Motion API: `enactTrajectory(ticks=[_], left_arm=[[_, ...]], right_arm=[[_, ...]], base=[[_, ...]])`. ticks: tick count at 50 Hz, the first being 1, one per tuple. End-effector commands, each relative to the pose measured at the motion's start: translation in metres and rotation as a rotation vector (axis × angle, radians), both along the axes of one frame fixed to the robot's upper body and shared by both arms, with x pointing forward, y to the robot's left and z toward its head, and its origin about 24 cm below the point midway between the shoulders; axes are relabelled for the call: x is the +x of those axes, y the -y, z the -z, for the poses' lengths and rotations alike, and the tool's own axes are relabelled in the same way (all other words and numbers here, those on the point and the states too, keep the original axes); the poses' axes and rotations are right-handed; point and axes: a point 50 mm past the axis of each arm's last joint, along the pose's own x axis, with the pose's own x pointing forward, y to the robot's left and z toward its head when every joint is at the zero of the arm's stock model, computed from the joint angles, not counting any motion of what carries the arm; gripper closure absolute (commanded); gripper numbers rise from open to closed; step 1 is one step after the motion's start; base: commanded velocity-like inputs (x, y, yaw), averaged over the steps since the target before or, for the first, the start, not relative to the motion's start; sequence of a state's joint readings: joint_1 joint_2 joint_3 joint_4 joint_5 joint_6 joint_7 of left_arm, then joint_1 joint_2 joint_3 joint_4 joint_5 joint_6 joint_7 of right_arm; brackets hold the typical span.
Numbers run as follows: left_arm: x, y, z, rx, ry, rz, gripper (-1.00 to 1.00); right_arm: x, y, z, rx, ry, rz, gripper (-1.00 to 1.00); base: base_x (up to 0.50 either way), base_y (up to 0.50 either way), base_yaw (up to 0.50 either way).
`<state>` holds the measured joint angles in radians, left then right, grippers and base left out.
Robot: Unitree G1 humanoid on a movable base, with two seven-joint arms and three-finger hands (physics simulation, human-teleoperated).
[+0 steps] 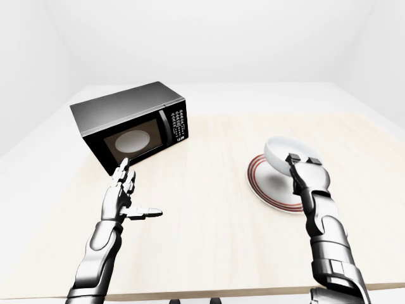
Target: Pick up the white bowl and put it on the plate.
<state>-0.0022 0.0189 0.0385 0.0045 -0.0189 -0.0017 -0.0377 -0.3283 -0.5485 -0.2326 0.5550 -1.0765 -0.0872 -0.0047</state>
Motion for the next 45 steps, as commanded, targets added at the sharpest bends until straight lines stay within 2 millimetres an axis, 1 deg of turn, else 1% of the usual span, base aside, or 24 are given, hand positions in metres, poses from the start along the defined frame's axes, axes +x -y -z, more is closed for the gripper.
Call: enactTrajectory(ticks=[1,11,23,28,39,45], left_arm=[[0.000,0.000,0.000,0.000,0.000,0.000,-1.00],[0.000,0.000,0.000,0.000,0.000,0.000,-1.00],[0.000,0.000,0.000,0.000,0.000,0.000,-1.00],[0.000,0.000,0.000,0.000,0.000,0.000,-1.00],[0.000,0.000,0.000,0.000,0.000,0.000,-1.00],[0.000,0.000,0.000,0.000,0.000,0.000,-1.00]], right_arm=[[0.006,0.004,-0.005,0.108,0.064,0.023,1.00],[0.011,0.001,-0.003,0.108,0.057,0.020,1.00],[0.011,0.006,0.009,0.109,0.037,0.052,1.00],[0.009,0.005,0.013,0.111,0.030,0.052,1.00],[0.002,0.011,0.023,0.115,0.011,0.083,1.00],[0.003,0.010,0.022,0.118,0.012,0.075,1.00]], base=[[0.00,0.00,0.00],[0.00,0.00,0.00],[0.00,0.00,0.00],[0.00,0.00,0.00],[0.00,0.00,0.00],[0.00,0.00,0.00]])
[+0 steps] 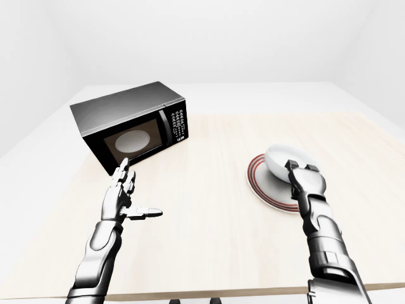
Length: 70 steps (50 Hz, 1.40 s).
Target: Pick up the white bowl and put it on the plate.
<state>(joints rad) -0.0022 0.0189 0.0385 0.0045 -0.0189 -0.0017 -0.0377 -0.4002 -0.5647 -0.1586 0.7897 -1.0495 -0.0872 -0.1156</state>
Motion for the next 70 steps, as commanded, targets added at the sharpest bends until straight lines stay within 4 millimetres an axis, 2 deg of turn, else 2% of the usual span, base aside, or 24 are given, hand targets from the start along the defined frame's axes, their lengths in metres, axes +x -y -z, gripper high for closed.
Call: enactTrajectory(ticks=[1,18,19,21,22,27,34,37,41,47,50,51,56,58,62,65,68,69,70], left_arm=[[0.000,0.000,0.000,0.000,0.000,0.000,-1.00],[0.000,0.000,0.000,0.000,0.000,0.000,-1.00],[0.000,0.000,0.000,0.000,0.000,0.000,-1.00],[0.000,0.000,0.000,0.000,0.000,0.000,-1.00],[0.000,0.000,0.000,0.000,0.000,0.000,-1.00],[0.000,0.000,0.000,0.000,0.000,0.000,-1.00],[0.000,0.000,0.000,0.000,0.000,0.000,-1.00],[0.000,0.000,0.000,0.000,0.000,0.000,-1.00],[0.000,0.000,0.000,0.000,0.000,0.000,-1.00],[0.000,0.000,0.000,0.000,0.000,0.000,-1.00],[0.000,0.000,0.000,0.000,0.000,0.000,-1.00],[0.000,0.000,0.000,0.000,0.000,0.000,-1.00],[0.000,0.000,0.000,0.000,0.000,0.000,-1.00],[0.000,0.000,0.000,0.000,0.000,0.000,-1.00],[0.000,0.000,0.000,0.000,0.000,0.000,-1.00],[0.000,0.000,0.000,0.000,0.000,0.000,-1.00],[0.000,0.000,0.000,0.000,0.000,0.000,-1.00],[0.000,0.000,0.000,0.000,0.000,0.000,-1.00],[0.000,0.000,0.000,0.000,0.000,0.000,-1.00]], right_arm=[[0.000,0.003,-0.004,0.101,0.065,0.036,1.00],[-0.001,0.003,0.001,0.107,0.051,0.044,1.00],[-0.001,0.003,0.002,0.107,0.050,0.045,0.49],[-0.001,0.003,0.004,0.104,0.044,0.047,-0.70],[-0.001,0.004,0.004,0.104,0.042,0.050,-1.00],[-0.002,0.003,0.005,0.114,0.029,0.045,-1.00],[-0.003,-0.004,-0.005,0.150,0.047,0.005,-1.00],[-0.002,-0.013,-0.018,0.186,0.077,-0.039,-1.00],[-0.003,-0.025,-0.053,0.226,0.146,-0.098,-1.00],[-0.013,-0.039,-0.133,0.251,0.295,-0.166,-1.00],[-0.019,-0.048,-0.161,0.238,0.348,-0.238,-1.00],[-0.024,-0.054,-0.176,0.223,0.379,-0.278,-1.00],[-0.039,-0.068,-0.210,0.184,0.468,-0.381,-1.00],[-0.043,-0.070,-0.216,0.180,0.492,-0.402,-1.00],[-0.060,-0.081,-0.241,0.147,0.582,-0.490,-1.00],[-0.083,-0.094,-0.270,0.089,0.700,-0.599,-1.00],[-0.103,-0.108,-0.287,0.025,0.781,-0.690,-1.00],[-0.117,-0.117,-0.298,-0.025,0.839,-0.749,-1.00],[-0.123,-0.120,-0.299,-0.029,0.866,-0.772,-1.00]], base=[[0.00,0.00,0.00],[0.00,0.00,0.00],[0.00,0.00,0.00],[0.00,0.00,0.00],[0.00,0.00,0.00],[0.00,0.00,0.00],[0.00,0.00,0.00],[0.00,0.00,0.00],[0.00,0.00,0.00],[0.00,0.00,0.00],[0.00,0.00,0.00],[0.00,0.00,0.00],[0.00,0.00,0.00],[0.00,0.00,0.00],[0.00,0.00,0.00],[0.00,0.00,0.00],[0.00,0.00,0.00],[0.00,0.00,0.00],[0.00,0.00,0.00]])
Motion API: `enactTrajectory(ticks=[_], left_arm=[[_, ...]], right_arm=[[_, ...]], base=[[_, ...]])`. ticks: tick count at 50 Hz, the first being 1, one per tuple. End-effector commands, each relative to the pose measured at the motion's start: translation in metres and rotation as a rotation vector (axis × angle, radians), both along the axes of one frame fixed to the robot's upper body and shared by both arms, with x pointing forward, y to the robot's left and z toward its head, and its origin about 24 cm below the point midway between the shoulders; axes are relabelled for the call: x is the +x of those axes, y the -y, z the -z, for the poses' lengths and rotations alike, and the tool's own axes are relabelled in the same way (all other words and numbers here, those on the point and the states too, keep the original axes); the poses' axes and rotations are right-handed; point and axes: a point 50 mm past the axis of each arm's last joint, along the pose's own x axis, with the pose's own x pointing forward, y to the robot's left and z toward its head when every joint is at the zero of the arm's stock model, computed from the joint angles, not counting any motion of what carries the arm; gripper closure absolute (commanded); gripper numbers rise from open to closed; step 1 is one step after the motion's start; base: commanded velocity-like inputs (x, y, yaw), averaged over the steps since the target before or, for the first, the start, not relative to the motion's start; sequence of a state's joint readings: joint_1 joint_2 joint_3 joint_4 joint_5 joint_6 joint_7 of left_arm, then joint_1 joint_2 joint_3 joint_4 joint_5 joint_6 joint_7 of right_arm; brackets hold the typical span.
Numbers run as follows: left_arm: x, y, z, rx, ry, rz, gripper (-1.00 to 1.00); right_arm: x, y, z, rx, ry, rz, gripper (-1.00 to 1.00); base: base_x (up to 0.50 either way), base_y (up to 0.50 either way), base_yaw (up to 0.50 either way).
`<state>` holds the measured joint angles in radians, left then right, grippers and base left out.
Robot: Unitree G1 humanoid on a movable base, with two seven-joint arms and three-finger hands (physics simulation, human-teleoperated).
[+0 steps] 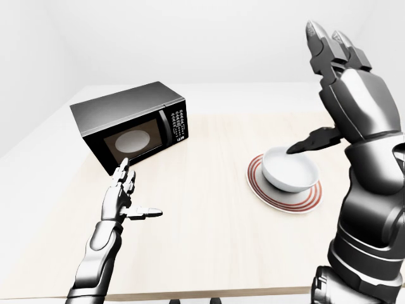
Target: Pick up the white bowl and put it on the plate.
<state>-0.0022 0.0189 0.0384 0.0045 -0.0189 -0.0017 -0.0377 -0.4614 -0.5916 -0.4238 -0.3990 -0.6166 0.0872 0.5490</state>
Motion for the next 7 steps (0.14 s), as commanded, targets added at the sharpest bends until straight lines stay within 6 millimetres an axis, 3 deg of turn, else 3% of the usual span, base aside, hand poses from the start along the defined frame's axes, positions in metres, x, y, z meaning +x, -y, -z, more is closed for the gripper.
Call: enactTrajectory(ticks=[1,2,7], left_arm=[[0.000,0.000,0.000,0.000,0.000,0.000,-1.00],[0.000,0.000,0.000,0.000,0.000,0.000,-1.00],[0.000,0.000,0.000,0.000,0.000,0.000,-1.00]], right_arm=[[-0.080,-0.051,-0.065,-0.208,0.390,-0.264,-1.00],[-0.094,-0.062,-0.073,-0.269,0.455,-0.303,-1.00],[-0.134,-0.086,-0.070,-0.338,0.630,-0.475,-1.00]], base=[[0.00,0.00,0.00],[0.00,0.00,0.00],[0.00,0.00,0.00]])
